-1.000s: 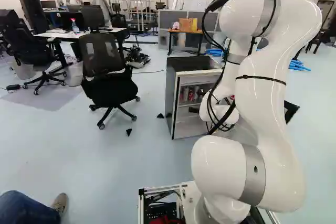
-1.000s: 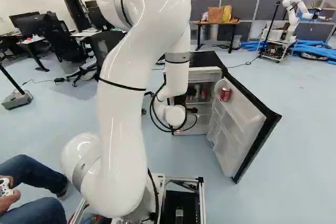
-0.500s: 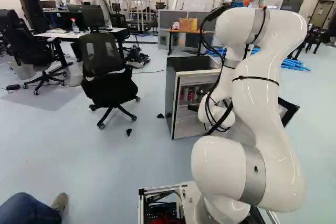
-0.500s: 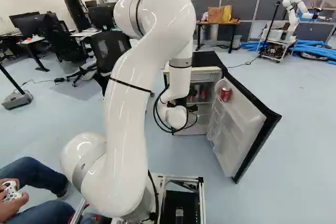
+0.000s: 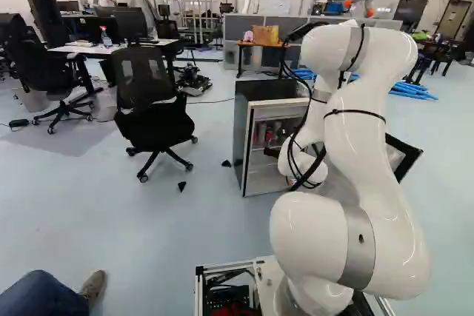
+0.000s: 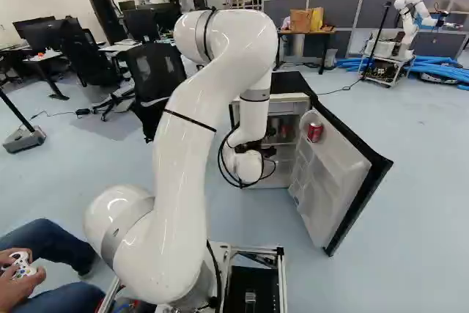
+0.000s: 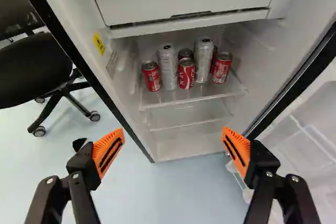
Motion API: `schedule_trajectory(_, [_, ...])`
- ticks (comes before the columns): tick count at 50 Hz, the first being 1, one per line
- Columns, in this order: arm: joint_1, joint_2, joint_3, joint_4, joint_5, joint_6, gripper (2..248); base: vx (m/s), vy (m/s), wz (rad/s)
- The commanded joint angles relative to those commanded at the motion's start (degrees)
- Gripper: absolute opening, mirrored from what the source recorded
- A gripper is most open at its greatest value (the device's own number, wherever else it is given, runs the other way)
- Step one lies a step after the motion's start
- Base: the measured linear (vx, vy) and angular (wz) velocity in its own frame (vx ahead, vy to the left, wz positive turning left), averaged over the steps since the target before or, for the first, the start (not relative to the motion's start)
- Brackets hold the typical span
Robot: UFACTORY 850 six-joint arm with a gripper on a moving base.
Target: Grab a drink from the fridge
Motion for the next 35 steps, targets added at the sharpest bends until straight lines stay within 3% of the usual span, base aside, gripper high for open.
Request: schedule_trajectory(35, [-0.56,-8.44,-7.19,2.03,6.98,0.00,247,0.000,0.000,0.000])
